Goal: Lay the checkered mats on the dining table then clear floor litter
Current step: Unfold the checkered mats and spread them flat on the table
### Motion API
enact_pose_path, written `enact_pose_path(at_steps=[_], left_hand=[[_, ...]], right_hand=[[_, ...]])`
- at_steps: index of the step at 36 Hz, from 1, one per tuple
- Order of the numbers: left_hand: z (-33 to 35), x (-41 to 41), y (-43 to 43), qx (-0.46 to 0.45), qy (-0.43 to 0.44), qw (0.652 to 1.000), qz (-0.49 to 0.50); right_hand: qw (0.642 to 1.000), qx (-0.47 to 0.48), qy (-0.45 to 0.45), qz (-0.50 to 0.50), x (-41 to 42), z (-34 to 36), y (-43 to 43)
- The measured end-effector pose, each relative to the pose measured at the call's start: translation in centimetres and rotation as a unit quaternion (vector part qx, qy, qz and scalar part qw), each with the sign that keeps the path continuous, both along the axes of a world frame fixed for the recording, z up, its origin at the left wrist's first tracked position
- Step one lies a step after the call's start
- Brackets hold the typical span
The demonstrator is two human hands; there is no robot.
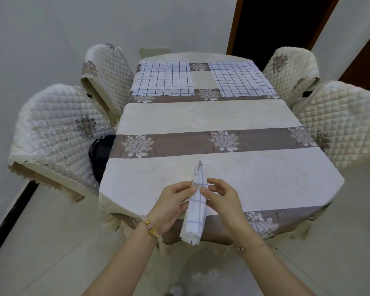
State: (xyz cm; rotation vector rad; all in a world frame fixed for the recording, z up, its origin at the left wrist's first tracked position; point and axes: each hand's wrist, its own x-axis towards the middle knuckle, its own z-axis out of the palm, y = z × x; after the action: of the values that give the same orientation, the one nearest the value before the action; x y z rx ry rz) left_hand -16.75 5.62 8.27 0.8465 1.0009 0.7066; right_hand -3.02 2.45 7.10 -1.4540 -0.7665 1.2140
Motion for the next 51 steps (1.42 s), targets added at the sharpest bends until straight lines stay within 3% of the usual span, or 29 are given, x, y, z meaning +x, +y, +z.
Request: enact_pose_path(at_steps=[4, 9, 17, 24, 30, 34, 41, 45, 51], left_hand=[[-0.1, 0.0, -0.3, 0.012, 0.041, 0.999, -0.018], [-0.1, 0.4, -0.9, 0.025, 0.071, 0.996, -0.046], [0.1, 1.2, -0.5, 0.058, 0.081, 0.994, 0.043], [0.5, 1.6, -0.1, 0.064, 0.055, 0.995, 0.051], [0.4, 1.7, 0.3, 0.081, 0.073, 0.994, 0.005], [0.5, 0.7, 0.8, 0.093, 0.077, 0.992, 0.021], [0.5, -3.8, 4.1, 0.158, 0.165, 0.973, 0.045], [1.0, -5.8, 6.4, 0.205, 0.229, 0.951, 0.016], [1.4, -6.0, 10.7, 0.206, 0.268, 0.941, 0.025]], right_hand=[[0.996, -0.023, 0.08, -0.041, 0.6, 0.1, 0.1], [0.993, -0.025, 0.095, -0.061, 1.0, 0.2, -0.1], [1.0, -0.018, -0.009, 0.01, 0.2, 0.2, -1.6], [0.995, 0.003, -0.036, 0.094, 0.2, 0.8, -2.5], [0.996, -0.029, -0.072, 0.035, 0.6, 0.4, -2.2], [0.998, -0.055, -0.026, 0.006, 1.8, 0.1, -2.0], [0.997, -0.07, 0.033, -0.026, 6.5, 0.9, -1.8], [0.996, -0.092, -0.015, 0.009, 9.1, 1.4, -0.3], [0.989, -0.094, -0.09, 0.075, 11.8, 2.0, 3.5]])
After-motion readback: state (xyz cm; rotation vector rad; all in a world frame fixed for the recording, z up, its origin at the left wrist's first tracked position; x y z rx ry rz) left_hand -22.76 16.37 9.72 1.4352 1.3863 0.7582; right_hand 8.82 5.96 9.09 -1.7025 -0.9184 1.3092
